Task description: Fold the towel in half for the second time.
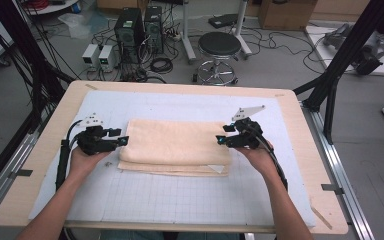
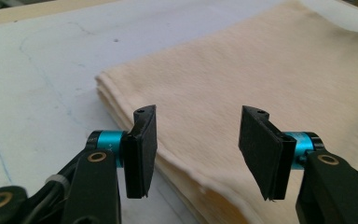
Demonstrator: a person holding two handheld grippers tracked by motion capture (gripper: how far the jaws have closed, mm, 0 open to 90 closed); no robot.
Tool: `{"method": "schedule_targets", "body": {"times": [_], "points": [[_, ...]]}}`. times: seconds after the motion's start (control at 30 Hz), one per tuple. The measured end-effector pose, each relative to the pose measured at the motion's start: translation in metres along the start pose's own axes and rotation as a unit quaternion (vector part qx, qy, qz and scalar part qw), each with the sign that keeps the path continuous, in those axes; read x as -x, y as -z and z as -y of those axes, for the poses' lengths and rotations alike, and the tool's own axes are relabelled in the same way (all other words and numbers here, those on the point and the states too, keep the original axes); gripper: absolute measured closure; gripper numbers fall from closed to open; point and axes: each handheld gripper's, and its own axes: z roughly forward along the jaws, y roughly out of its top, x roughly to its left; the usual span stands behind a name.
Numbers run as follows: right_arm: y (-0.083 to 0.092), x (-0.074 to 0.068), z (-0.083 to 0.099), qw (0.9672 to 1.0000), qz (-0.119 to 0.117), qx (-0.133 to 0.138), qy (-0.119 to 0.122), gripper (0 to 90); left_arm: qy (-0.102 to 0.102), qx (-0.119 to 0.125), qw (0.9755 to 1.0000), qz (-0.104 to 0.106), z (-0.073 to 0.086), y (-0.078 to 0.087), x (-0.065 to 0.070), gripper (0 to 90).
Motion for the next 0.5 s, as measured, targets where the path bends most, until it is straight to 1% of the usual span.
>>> {"method": "schedule_targets", "body": {"times": [0.03, 0.07, 0.13, 0.17, 0.2, 0.23, 0.27, 0.3, 0.33, 0.37, 0.4, 0.43, 0.47, 0.5], "points": [[0.002, -0.005, 0.003, 1.0000, -0.002, -0.002, 0.003, 46.0, 0.001, -0.002, 0.9999, 0.010, 0.002, 0.003, 0.003, 45.6], [0.004, -0.010, 0.007, 0.9999, -0.003, -0.004, 0.012, 45.5, -0.002, 0.001, 0.9998, 0.018, 0.005, 0.006, 0.006, 44.3], [0.008, -0.019, 0.015, 0.9998, -0.004, -0.008, 0.020, 45.4, -0.011, 0.002, 0.9996, 0.024, 0.012, 0.013, 0.012, 44.5], [0.008, -0.021, 0.019, 0.9996, -0.007, -0.020, 0.018, 43.1, -0.013, 0.000, 0.9995, 0.029, 0.015, 0.015, 0.015, 44.5], [0.008, -0.023, 0.021, 0.9991, -0.011, -0.038, 0.018, 42.1, -0.019, -0.005, 0.9993, 0.033, 0.019, 0.017, 0.018, 44.3], [0.008, -0.026, 0.025, 0.9990, -0.010, -0.037, 0.022, 43.5, -0.022, -0.009, 0.9991, 0.035, 0.022, 0.018, 0.020, 44.3], [0.010, -0.029, 0.029, 0.9992, -0.009, -0.028, 0.025, 44.6, -0.026, -0.013, 0.9989, 0.037, 0.025, 0.019, 0.022, 44.3], [0.009, -0.030, 0.033, 0.9992, -0.011, -0.029, 0.024, 44.3, -0.027, -0.020, 0.9987, 0.040, 0.027, 0.020, 0.024, 44.3], [0.009, -0.032, 0.036, 0.9991, -0.014, -0.033, 0.022, 44.1, -0.030, -0.022, 0.9984, 0.042, 0.029, 0.020, 0.026, 44.3], [0.008, -0.033, 0.040, 0.9991, -0.014, -0.032, 0.024, 44.3, -0.034, -0.023, 0.9982, 0.044, 0.030, 0.020, 0.027, 44.6], [0.007, -0.034, 0.043, 0.9991, -0.014, -0.031, 0.026, 44.5, -0.037, -0.026, 0.9980, 0.044, 0.031, 0.020, 0.029, 45.5], [0.006, -0.035, 0.046, 0.9991, -0.017, -0.032, 0.023, 44.5, -0.038, -0.029, 0.9979, 0.044, 0.033, 0.018, 0.029, 45.8], [0.004, -0.036, 0.048, 0.9987, -0.020, -0.040, 0.022, 44.7, -0.038, -0.033, 0.9977, 0.045, 0.034, 0.017, 0.029, 46.1], [0.002, -0.037, 0.051, 0.9987, -0.020, -0.039, 0.029, 46.4, -0.037, -0.039, 0.9974, 0.048, 0.035, 0.015, 0.029, 47.5]]}}
